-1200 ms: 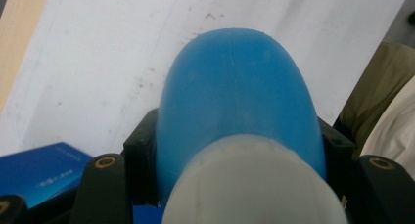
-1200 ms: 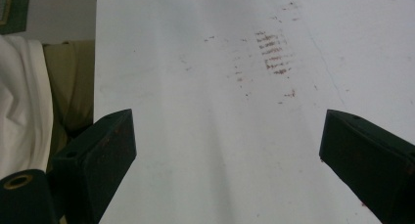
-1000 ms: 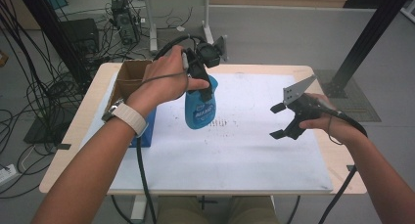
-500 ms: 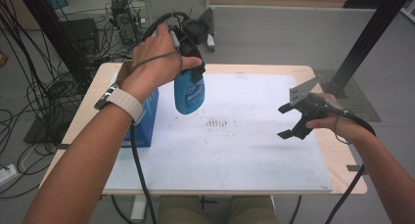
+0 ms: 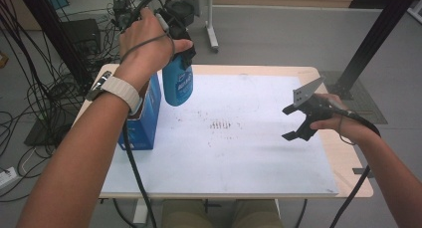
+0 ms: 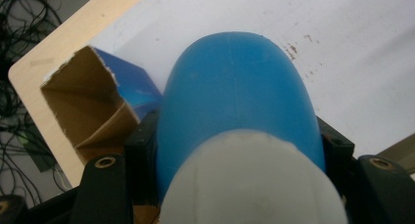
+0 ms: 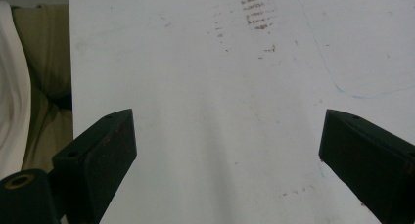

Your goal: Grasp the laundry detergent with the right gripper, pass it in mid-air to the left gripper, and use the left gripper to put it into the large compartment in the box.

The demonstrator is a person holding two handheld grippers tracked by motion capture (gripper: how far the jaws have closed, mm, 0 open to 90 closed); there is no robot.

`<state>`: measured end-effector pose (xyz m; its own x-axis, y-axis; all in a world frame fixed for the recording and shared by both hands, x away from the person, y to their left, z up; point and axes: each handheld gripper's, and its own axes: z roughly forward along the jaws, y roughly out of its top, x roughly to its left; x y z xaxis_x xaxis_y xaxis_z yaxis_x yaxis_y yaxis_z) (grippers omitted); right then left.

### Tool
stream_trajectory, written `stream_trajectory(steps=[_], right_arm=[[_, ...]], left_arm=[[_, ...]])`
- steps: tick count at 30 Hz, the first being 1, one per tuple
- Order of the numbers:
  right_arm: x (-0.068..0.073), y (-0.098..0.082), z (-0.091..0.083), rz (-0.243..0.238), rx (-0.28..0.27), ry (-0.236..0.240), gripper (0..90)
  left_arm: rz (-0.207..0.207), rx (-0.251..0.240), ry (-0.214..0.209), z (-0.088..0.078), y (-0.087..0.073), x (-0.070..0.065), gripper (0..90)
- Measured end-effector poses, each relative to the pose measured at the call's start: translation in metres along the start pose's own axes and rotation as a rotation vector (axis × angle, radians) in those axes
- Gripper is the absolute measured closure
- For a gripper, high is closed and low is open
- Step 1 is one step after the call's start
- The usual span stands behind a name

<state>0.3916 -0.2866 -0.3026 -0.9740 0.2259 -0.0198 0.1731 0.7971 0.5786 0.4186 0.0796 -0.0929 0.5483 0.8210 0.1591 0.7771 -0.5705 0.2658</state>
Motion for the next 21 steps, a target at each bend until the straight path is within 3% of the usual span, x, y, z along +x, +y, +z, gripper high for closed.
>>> stream_trajectory(steps=[5, 11, 12, 21], right_arm=[[-0.002, -0.003, -0.001, 0.000, 0.004, -0.003, 7.1], [-0.004, -0.005, -0.002, 0.004, 0.010, -0.008, 7.2], [-0.004, -0.005, -0.002, 0.003, 0.009, -0.009, 7.1], [-0.007, -0.004, 0.000, 0.003, 0.007, -0.006, 7.3]], left_arm=[[-0.081, -0.004, 0.016, -0.003, -0.004, 0.013, 37.4], [-0.140, 0.018, 0.047, -0.008, -0.007, 0.027, 37.4], [-0.164, 0.007, 0.048, -0.008, -0.008, 0.029, 37.4], [-0.239, 0.031, 0.083, -0.020, -0.017, 0.053, 37.5]])
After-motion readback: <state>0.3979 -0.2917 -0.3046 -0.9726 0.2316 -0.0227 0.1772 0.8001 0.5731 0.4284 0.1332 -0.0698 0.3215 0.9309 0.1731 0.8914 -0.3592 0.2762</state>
